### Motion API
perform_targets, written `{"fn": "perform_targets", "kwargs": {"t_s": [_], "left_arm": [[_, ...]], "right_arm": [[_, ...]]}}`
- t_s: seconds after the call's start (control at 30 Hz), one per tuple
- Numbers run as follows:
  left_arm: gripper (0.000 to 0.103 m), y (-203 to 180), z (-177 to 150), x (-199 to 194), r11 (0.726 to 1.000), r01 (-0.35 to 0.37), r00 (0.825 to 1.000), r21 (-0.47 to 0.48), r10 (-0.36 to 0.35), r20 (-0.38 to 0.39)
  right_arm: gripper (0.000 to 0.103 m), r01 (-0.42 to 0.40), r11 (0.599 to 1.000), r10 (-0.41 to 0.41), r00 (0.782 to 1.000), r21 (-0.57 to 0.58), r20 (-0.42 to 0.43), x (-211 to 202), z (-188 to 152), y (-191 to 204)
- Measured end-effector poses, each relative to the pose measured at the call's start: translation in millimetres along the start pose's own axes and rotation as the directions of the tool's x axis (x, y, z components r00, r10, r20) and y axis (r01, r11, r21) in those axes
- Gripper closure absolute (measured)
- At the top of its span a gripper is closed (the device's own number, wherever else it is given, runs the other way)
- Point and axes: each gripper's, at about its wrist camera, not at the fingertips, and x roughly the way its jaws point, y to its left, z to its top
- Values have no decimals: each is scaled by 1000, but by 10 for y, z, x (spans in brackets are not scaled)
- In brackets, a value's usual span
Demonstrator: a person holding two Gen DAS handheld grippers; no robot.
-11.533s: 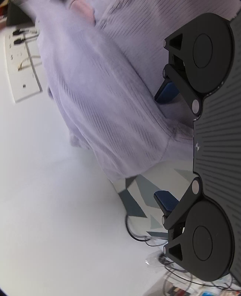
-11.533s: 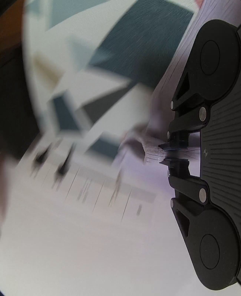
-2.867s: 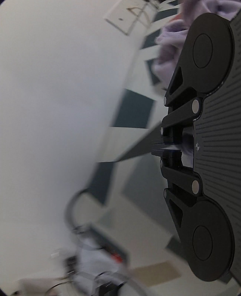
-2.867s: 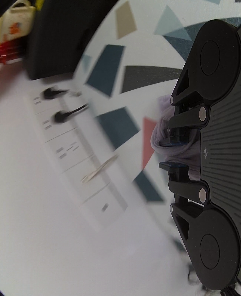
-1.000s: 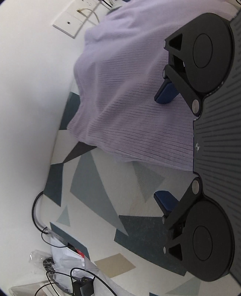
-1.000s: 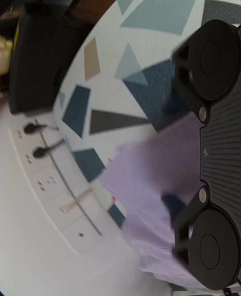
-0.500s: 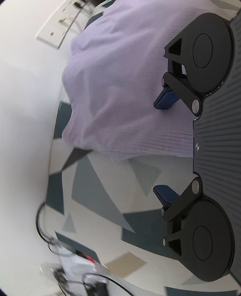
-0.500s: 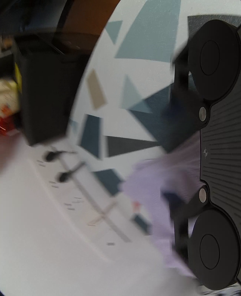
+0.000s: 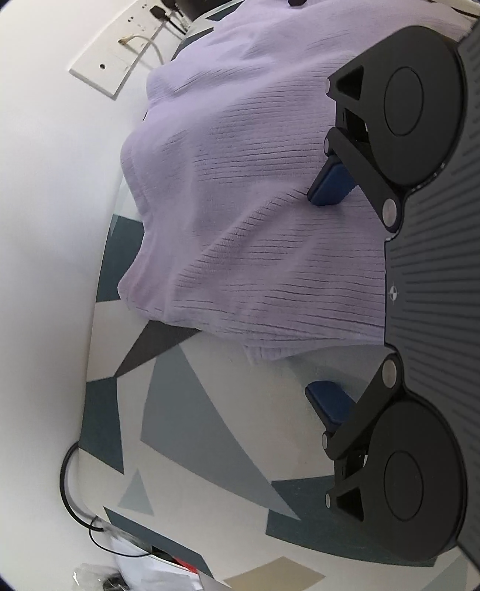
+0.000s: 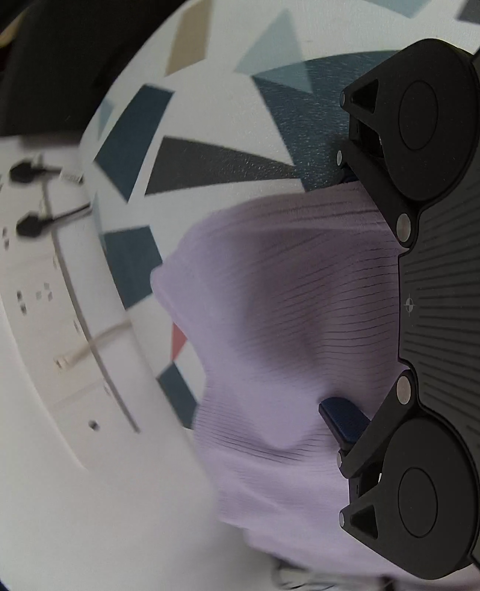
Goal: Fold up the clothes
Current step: 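Press the folded robe flat with both grippers, smoothing its edges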
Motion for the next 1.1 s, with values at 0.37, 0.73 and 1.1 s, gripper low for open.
{"fn": "perform_targets", "kwargs": {"t_s": [0.37, 0.73, 1.1], "left_arm": [[0, 26, -153, -59, 1000, 15, 994, 7, -15, 107], [0, -25, -88, 3, 998, 5, 997, 62, -10, 78], [24, -272, -186, -59, 994, 54, 998, 95, -57, 25]], "right_arm": [[1, -88, 982, 68, 990, 169, 125, -37, -2, -277], [1, 8, 1000, -8, 997, 1, 75, 54, 10, -47], [1, 14, 977, -11, 1000, -214, 13, 96, -214, 448]]}}
